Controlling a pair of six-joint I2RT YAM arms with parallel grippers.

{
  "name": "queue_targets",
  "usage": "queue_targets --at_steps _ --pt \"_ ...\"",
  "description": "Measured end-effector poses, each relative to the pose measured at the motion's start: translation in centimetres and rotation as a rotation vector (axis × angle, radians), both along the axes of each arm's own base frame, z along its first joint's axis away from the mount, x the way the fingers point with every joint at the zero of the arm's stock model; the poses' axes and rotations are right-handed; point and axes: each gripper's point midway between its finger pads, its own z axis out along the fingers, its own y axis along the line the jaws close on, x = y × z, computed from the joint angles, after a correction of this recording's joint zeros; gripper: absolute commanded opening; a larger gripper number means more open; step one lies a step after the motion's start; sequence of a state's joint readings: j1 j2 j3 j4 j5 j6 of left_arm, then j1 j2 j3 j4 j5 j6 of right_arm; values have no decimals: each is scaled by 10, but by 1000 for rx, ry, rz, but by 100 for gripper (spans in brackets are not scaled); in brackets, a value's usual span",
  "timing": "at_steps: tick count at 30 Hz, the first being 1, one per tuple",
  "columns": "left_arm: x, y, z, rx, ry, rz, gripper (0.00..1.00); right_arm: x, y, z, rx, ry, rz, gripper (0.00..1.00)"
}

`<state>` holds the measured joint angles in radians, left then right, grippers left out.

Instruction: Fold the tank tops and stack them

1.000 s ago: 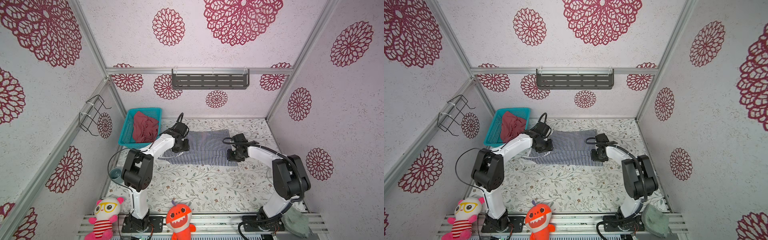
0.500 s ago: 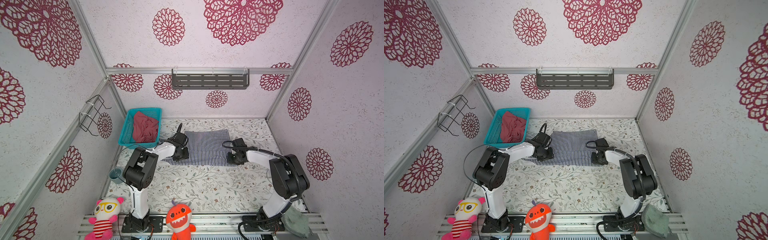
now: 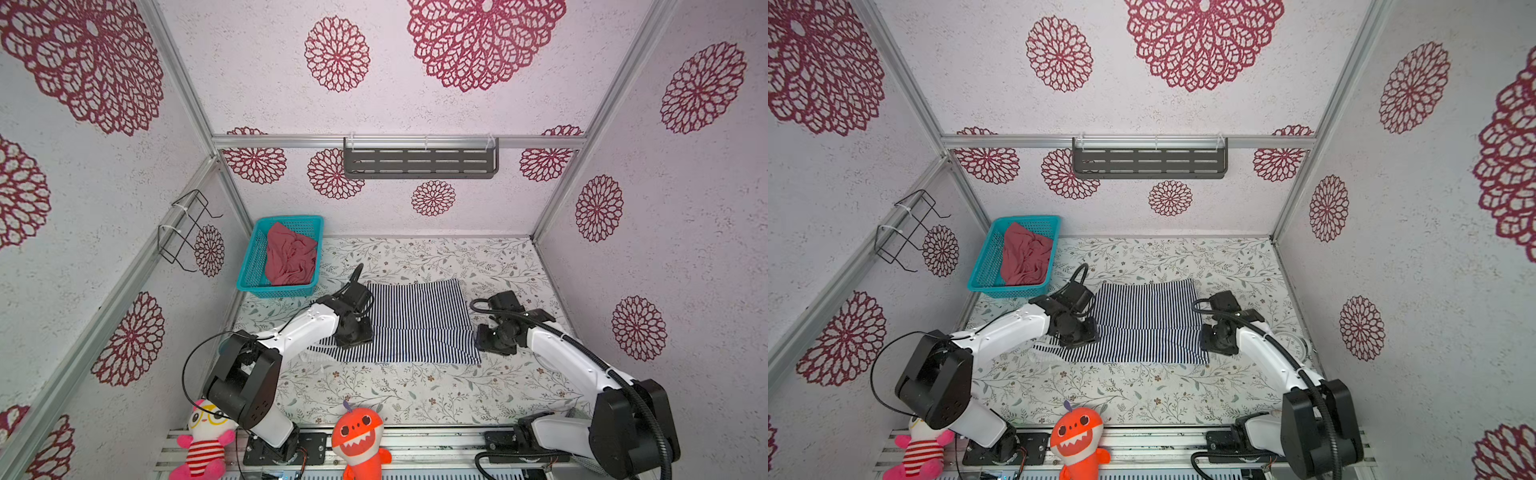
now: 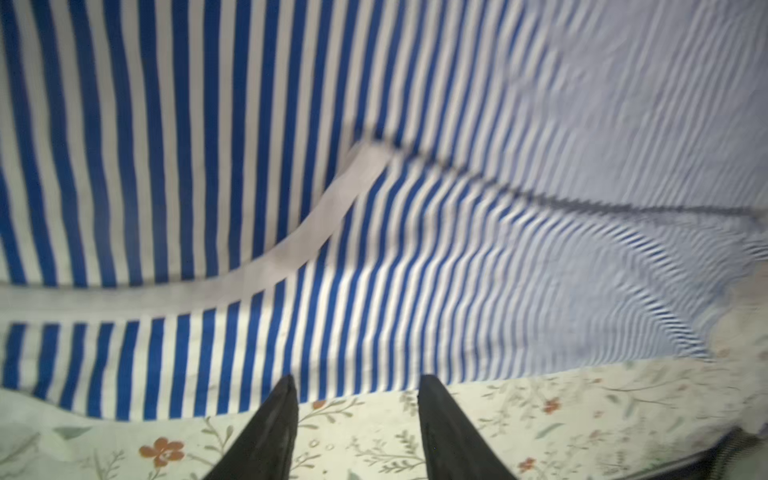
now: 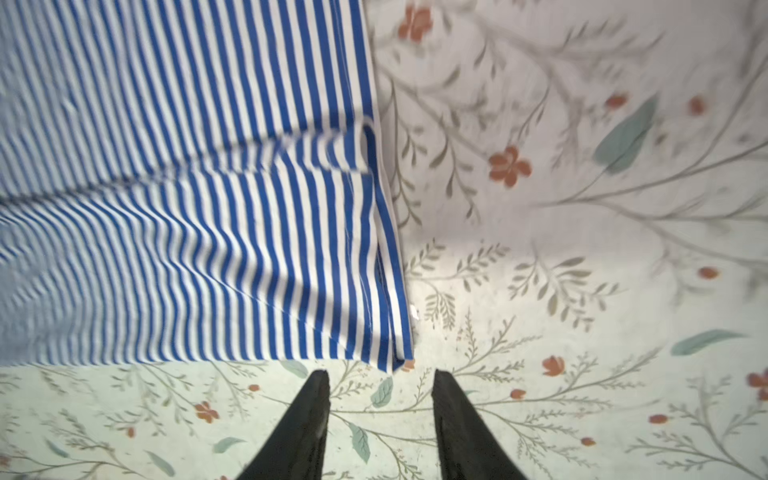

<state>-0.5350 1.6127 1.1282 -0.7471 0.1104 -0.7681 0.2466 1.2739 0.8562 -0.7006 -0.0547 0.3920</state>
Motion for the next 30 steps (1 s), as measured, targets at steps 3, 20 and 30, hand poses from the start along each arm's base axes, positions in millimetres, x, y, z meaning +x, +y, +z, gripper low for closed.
queue_targets --at_steps 3,20,30 --pt "45 -16 36 -34 -123 -23 50 26 -4 9 -7 -41 4 35" --pt "57 -3 -51 122 19 -49 39 61 24 -56 30 55 114 2" --pt "45 -1 -65 122 47 -41 0 70 27 -50 36 25 117 0"
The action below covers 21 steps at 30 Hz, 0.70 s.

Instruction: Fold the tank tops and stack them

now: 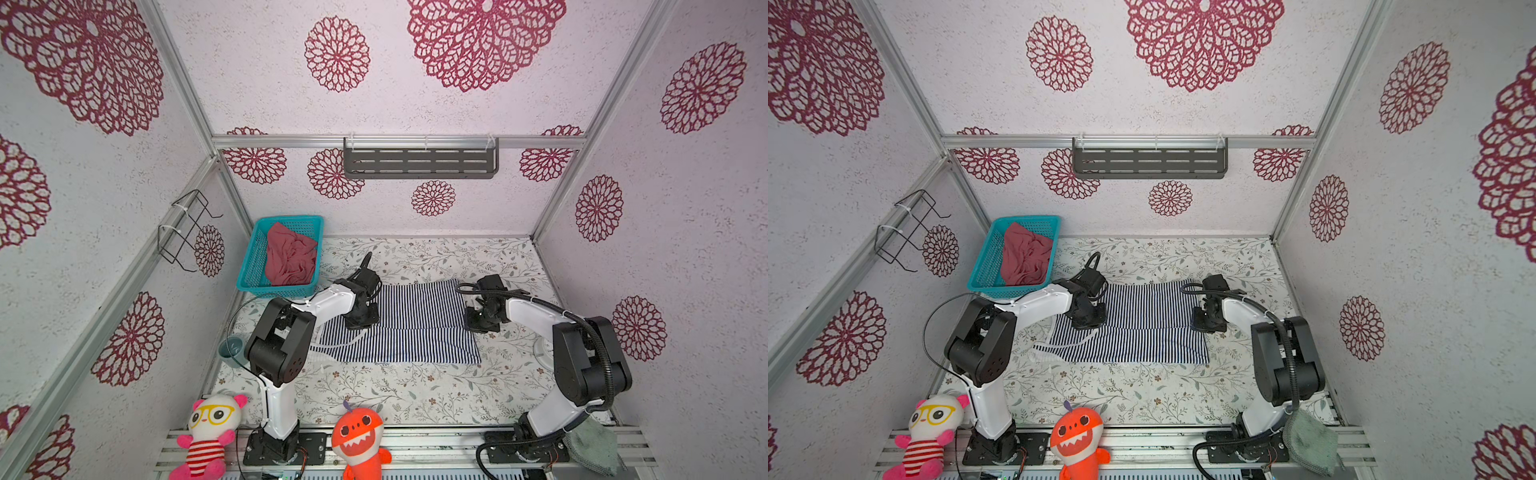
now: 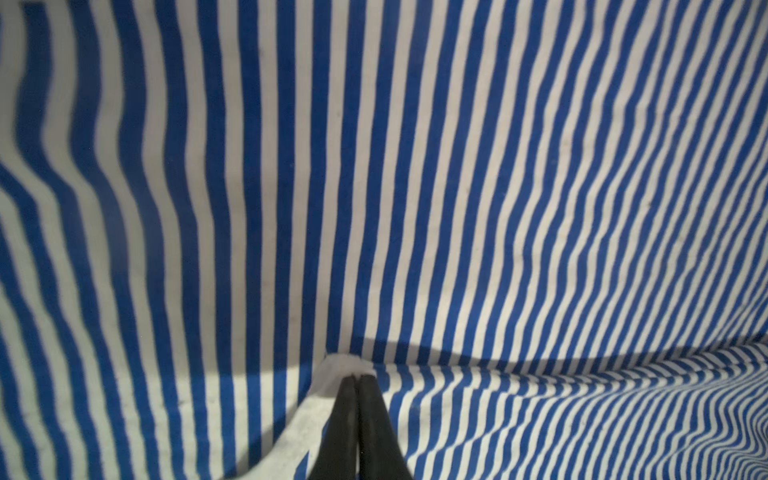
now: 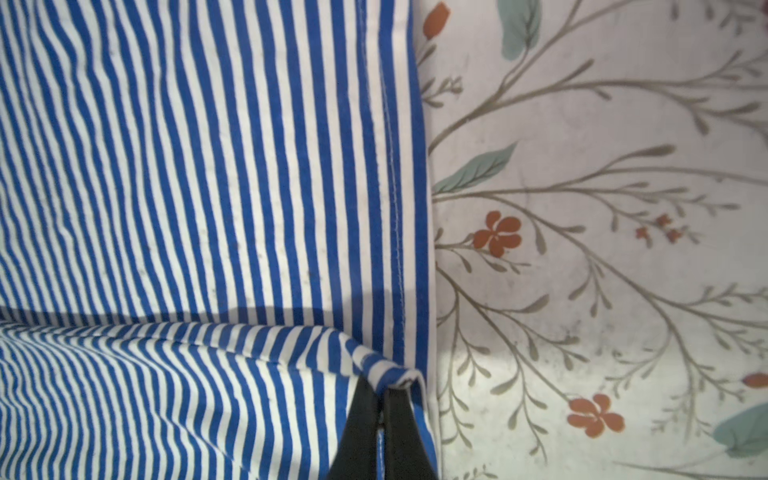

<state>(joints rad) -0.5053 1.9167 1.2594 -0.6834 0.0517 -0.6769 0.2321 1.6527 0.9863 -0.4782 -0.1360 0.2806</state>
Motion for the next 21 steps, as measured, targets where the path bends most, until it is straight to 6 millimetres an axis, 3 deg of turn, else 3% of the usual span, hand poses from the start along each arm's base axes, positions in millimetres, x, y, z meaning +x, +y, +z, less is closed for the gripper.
queue_targets --at_steps 4,9,11,14,17,21 --pt "-11 7 -5 17 22 7 0 11 3 9 8 -35 0 0" --pt "-6 15 2 35 -4 21 0 29 6 7 4 -48 -1 0" --pt "-2 20 4 51 -15 29 0 34 6 -3 -7 -32 -1 16" --pt "9 28 13 76 -40 31 29 36 5 -14 -24 -6 8 39" --pt "33 29 35 79 -112 24 43 48 4 -1 -35 -43 20 55" --pt "79 21 76 73 -248 -25 56 68 0 20 -36 -107 37 62"
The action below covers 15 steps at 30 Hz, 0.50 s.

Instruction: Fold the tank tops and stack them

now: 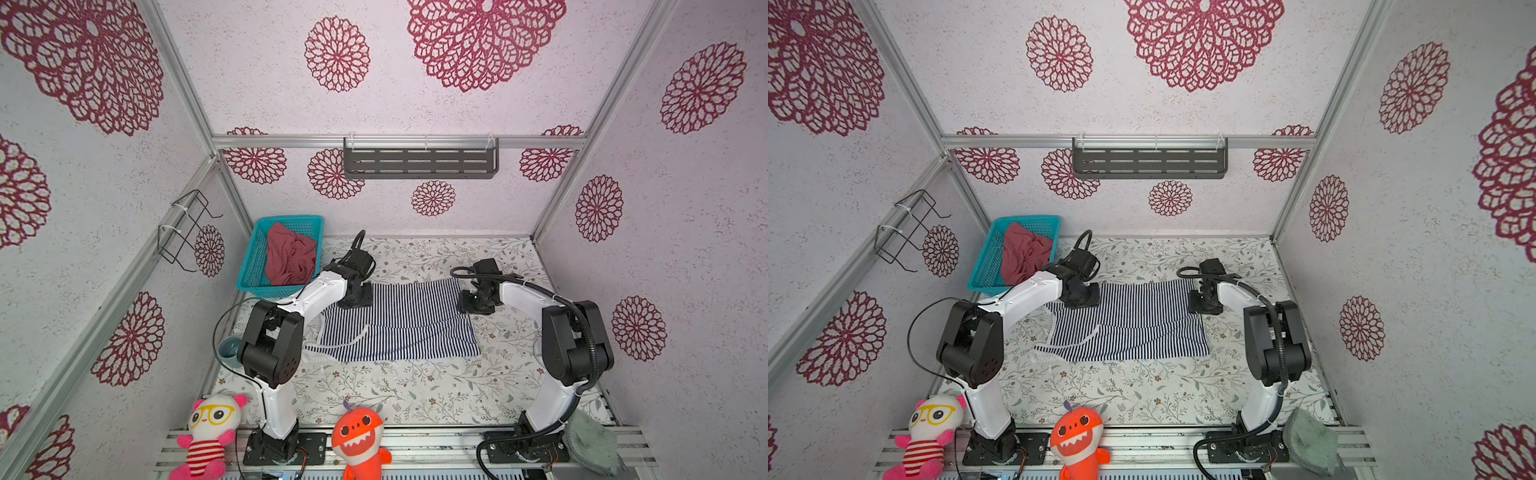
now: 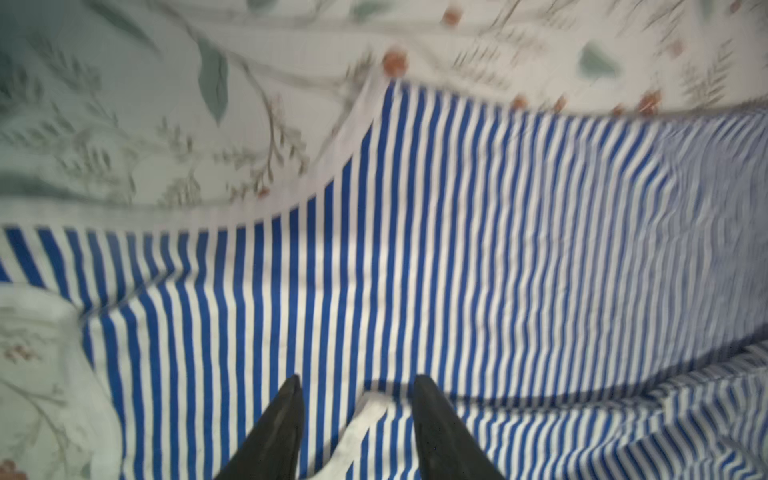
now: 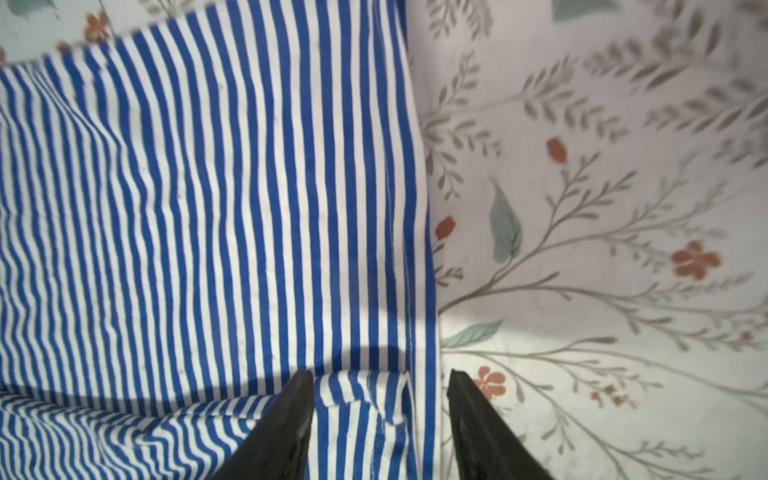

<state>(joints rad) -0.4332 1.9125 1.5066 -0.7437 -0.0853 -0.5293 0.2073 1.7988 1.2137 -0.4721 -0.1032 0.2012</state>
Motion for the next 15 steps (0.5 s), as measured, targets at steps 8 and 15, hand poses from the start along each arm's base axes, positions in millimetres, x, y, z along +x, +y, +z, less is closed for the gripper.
queue_targets --at_steps 8,15 --pt "85 -11 -2 12 -112 -101 66 64 -6 21 -11 -157 76 62" --pt "108 -12 -44 10 -52 -177 63 94 -5 -1 9 -165 106 56"
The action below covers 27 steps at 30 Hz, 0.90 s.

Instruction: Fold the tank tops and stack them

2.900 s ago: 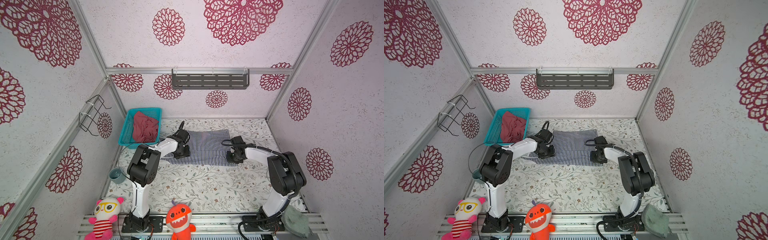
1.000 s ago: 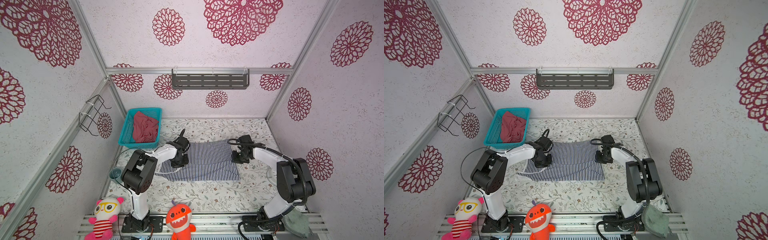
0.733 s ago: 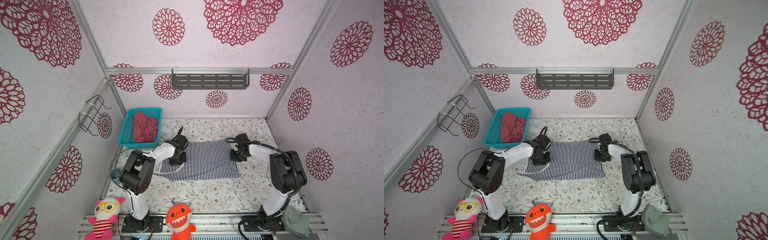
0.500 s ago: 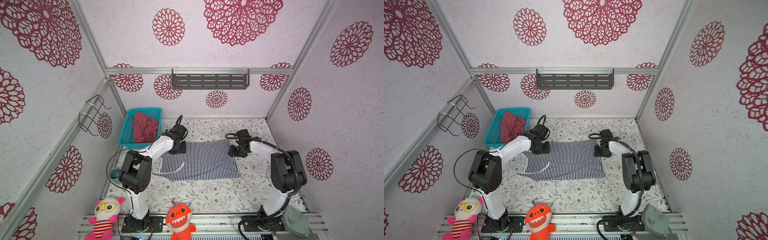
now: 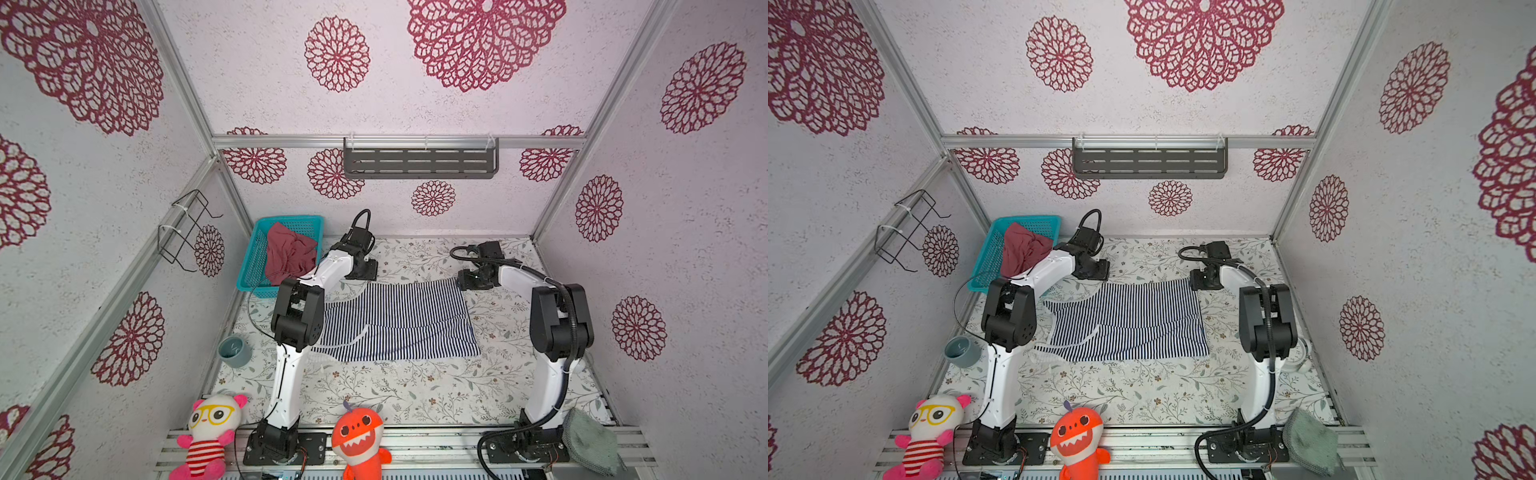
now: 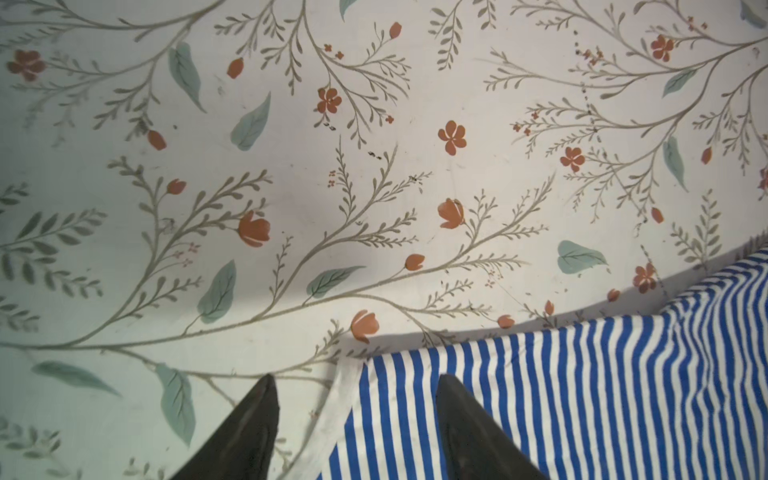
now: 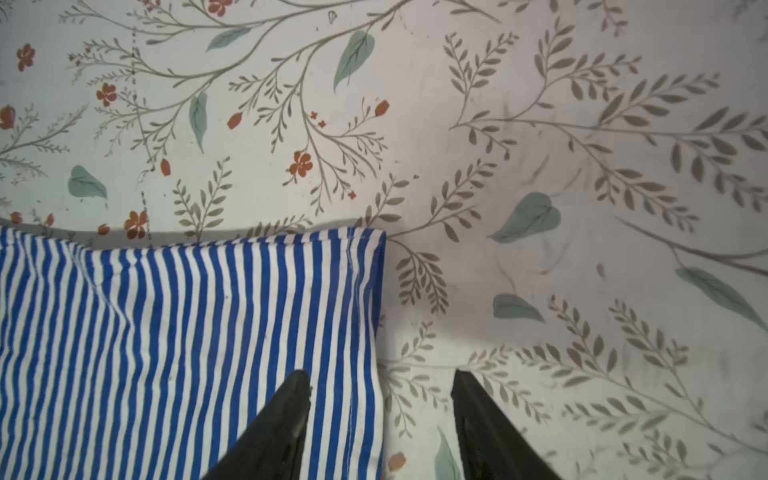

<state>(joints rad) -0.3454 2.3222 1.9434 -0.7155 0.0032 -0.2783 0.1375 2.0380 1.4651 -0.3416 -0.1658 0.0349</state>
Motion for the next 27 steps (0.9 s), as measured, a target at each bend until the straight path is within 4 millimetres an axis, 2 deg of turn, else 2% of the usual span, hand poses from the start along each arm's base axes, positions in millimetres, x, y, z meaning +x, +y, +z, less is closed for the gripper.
queue_targets --at_steps 6,10,14,22,27 --pt "-2 -3 -17 -36 52 -38 62 14 5 -6 42 0 17 55" --pt "-7 -9 -23 -66 79 -52 54 22 10 -12 61 5 29 52" --pt "-10 -10 -28 -77 97 -53 52 26 12 -25 70 23 35 48" --pt "-10 -11 -35 -91 100 -38 42 34 17 -27 83 10 57 29" --pt "-7 -11 -36 -89 89 -32 26 32 17 -28 84 20 61 12"
